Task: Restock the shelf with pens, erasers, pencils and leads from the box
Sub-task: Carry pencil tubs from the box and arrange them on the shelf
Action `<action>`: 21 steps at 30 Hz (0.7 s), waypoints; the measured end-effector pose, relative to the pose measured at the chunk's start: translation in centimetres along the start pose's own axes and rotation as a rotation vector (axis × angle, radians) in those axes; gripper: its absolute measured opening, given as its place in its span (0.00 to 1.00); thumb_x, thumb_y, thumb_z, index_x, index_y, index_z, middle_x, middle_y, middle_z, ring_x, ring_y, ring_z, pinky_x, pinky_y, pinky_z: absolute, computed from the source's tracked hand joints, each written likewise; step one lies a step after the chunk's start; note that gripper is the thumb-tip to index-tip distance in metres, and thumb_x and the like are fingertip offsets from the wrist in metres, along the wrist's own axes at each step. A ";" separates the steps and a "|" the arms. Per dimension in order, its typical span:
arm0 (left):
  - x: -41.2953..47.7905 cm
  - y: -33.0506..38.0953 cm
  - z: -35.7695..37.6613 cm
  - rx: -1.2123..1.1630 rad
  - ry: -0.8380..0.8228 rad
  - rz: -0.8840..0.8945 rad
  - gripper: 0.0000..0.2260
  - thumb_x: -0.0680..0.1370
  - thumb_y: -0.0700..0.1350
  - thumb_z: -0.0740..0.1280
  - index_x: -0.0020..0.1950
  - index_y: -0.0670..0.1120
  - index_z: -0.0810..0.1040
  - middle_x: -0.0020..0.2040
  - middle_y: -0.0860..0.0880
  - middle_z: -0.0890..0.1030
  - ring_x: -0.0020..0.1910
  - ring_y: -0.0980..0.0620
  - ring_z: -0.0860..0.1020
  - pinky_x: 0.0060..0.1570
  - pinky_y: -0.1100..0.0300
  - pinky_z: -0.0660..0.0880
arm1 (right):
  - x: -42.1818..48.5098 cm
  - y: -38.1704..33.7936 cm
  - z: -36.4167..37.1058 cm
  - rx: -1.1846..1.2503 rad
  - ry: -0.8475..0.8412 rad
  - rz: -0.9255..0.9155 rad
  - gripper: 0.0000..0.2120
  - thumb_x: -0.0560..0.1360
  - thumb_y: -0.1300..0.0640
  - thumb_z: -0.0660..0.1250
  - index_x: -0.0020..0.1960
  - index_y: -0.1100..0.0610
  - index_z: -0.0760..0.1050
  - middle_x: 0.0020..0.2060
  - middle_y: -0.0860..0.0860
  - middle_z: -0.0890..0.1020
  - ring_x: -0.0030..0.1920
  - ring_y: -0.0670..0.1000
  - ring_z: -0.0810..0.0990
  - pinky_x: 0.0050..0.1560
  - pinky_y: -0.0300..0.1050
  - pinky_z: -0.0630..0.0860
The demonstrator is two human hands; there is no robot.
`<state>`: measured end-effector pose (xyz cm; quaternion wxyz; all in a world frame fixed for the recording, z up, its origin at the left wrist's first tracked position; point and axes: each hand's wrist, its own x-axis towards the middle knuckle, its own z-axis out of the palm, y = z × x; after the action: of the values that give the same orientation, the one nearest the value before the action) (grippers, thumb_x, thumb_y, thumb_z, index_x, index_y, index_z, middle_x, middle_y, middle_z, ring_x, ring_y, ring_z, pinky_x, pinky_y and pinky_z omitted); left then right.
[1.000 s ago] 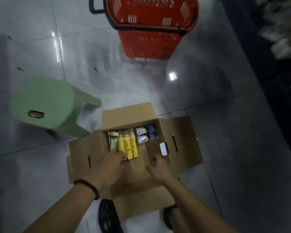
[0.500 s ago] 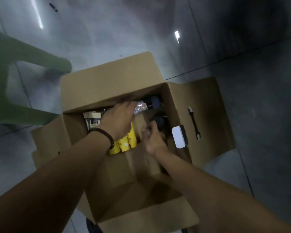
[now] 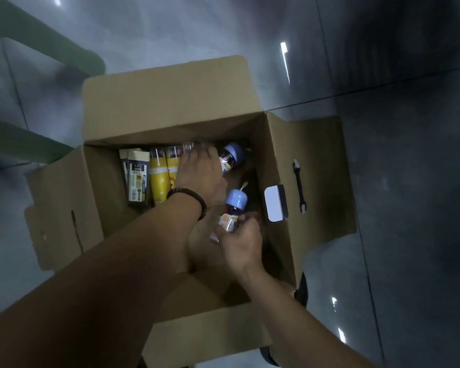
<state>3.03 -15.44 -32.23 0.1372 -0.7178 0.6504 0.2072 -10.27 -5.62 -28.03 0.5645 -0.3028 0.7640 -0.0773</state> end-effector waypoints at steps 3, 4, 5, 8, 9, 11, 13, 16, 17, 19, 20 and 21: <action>-4.4 -1.4 -3.7 -0.288 -0.066 -0.116 0.26 0.75 0.53 0.70 0.66 0.41 0.67 0.56 0.39 0.82 0.55 0.34 0.81 0.51 0.46 0.74 | -3.7 -0.1 -1.7 0.113 -0.083 0.042 0.28 0.70 0.62 0.81 0.61 0.48 0.69 0.52 0.49 0.86 0.47 0.48 0.88 0.52 0.53 0.86; -6.4 -2.1 -5.4 -0.413 -0.106 -0.177 0.24 0.75 0.51 0.71 0.64 0.43 0.66 0.55 0.40 0.82 0.53 0.34 0.82 0.48 0.46 0.76 | -5.2 -0.6 -2.3 0.114 -0.111 0.050 0.26 0.71 0.64 0.80 0.61 0.50 0.71 0.52 0.49 0.86 0.47 0.48 0.88 0.52 0.51 0.86; -8.7 -2.8 -7.2 -0.543 -0.141 -0.242 0.23 0.74 0.50 0.72 0.62 0.45 0.66 0.54 0.42 0.82 0.52 0.35 0.82 0.45 0.48 0.76 | -6.7 -1.2 -3.0 0.109 -0.129 0.057 0.23 0.71 0.65 0.80 0.59 0.50 0.74 0.51 0.50 0.87 0.46 0.48 0.88 0.52 0.51 0.86; -16.7 -4.8 -13.2 -1.005 -0.136 -0.435 0.19 0.73 0.48 0.75 0.58 0.51 0.70 0.48 0.51 0.83 0.48 0.43 0.83 0.44 0.51 0.76 | -12.1 -4.7 -5.7 0.069 -0.212 0.033 0.22 0.70 0.66 0.81 0.58 0.52 0.77 0.49 0.53 0.87 0.46 0.51 0.88 0.49 0.55 0.86; -19.5 -5.0 -15.4 -1.146 -0.117 -0.494 0.19 0.72 0.47 0.76 0.58 0.51 0.73 0.47 0.52 0.84 0.46 0.46 0.83 0.46 0.51 0.77 | -14.1 -6.6 -6.7 0.052 -0.257 -0.007 0.22 0.70 0.67 0.81 0.58 0.53 0.78 0.49 0.55 0.87 0.45 0.52 0.88 0.46 0.54 0.86; -24.9 -4.9 -20.5 -1.387 -0.074 -0.609 0.18 0.69 0.49 0.77 0.57 0.50 0.77 0.46 0.51 0.85 0.42 0.50 0.82 0.47 0.51 0.78 | -18.3 -10.7 -9.3 0.013 -0.364 -0.103 0.20 0.71 0.69 0.80 0.58 0.56 0.79 0.49 0.58 0.87 0.46 0.53 0.87 0.42 0.49 0.84; -30.3 -4.4 -26.0 -1.601 -0.004 -0.682 0.16 0.73 0.48 0.78 0.57 0.49 0.79 0.47 0.48 0.85 0.43 0.52 0.82 0.48 0.48 0.80 | -23.5 -15.8 -11.8 -0.029 -0.494 -0.173 0.19 0.73 0.67 0.80 0.60 0.56 0.79 0.52 0.59 0.87 0.50 0.55 0.87 0.44 0.49 0.84; -38.3 -4.0 -34.9 -1.844 0.142 -0.789 0.12 0.83 0.53 0.70 0.61 0.47 0.80 0.48 0.46 0.84 0.47 0.49 0.82 0.51 0.45 0.80 | -32.4 -23.4 -14.6 -0.086 -0.635 -0.302 0.21 0.72 0.58 0.80 0.64 0.53 0.80 0.56 0.56 0.87 0.57 0.58 0.85 0.54 0.55 0.85; -40.9 -4.0 -37.7 -1.897 0.175 -0.825 0.15 0.82 0.55 0.70 0.62 0.47 0.81 0.48 0.45 0.84 0.47 0.48 0.82 0.50 0.46 0.78 | -35.7 -25.8 -15.2 -0.100 -0.670 -0.334 0.23 0.72 0.56 0.80 0.65 0.53 0.79 0.56 0.56 0.87 0.59 0.59 0.85 0.57 0.58 0.84; -46.2 -4.4 -42.6 -1.989 0.235 -0.843 0.21 0.79 0.60 0.72 0.63 0.46 0.81 0.50 0.45 0.84 0.48 0.47 0.82 0.49 0.50 0.79 | -42.4 -29.8 -15.9 -0.150 -0.758 -0.397 0.27 0.70 0.55 0.79 0.68 0.51 0.78 0.57 0.56 0.87 0.60 0.60 0.85 0.60 0.63 0.83; -48.8 -4.7 -45.0 -2.032 0.257 -0.831 0.23 0.77 0.60 0.73 0.63 0.45 0.81 0.51 0.44 0.85 0.49 0.46 0.83 0.47 0.51 0.80 | -45.5 -31.4 -15.9 -0.195 -0.797 -0.438 0.28 0.70 0.56 0.79 0.69 0.50 0.78 0.57 0.56 0.87 0.59 0.61 0.85 0.60 0.64 0.83; -51.5 -5.2 -46.9 -2.083 0.267 -0.826 0.24 0.77 0.59 0.73 0.64 0.43 0.81 0.53 0.43 0.85 0.49 0.45 0.83 0.45 0.53 0.80 | -48.7 -32.6 -15.9 -0.235 -0.835 -0.469 0.28 0.70 0.58 0.80 0.69 0.50 0.78 0.57 0.56 0.87 0.59 0.61 0.85 0.60 0.64 0.83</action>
<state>10.23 8.46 33.04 -0.5411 -0.6589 -0.1173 0.5092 -3.78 -8.66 32.23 0.7520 -0.5334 0.3872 0.0121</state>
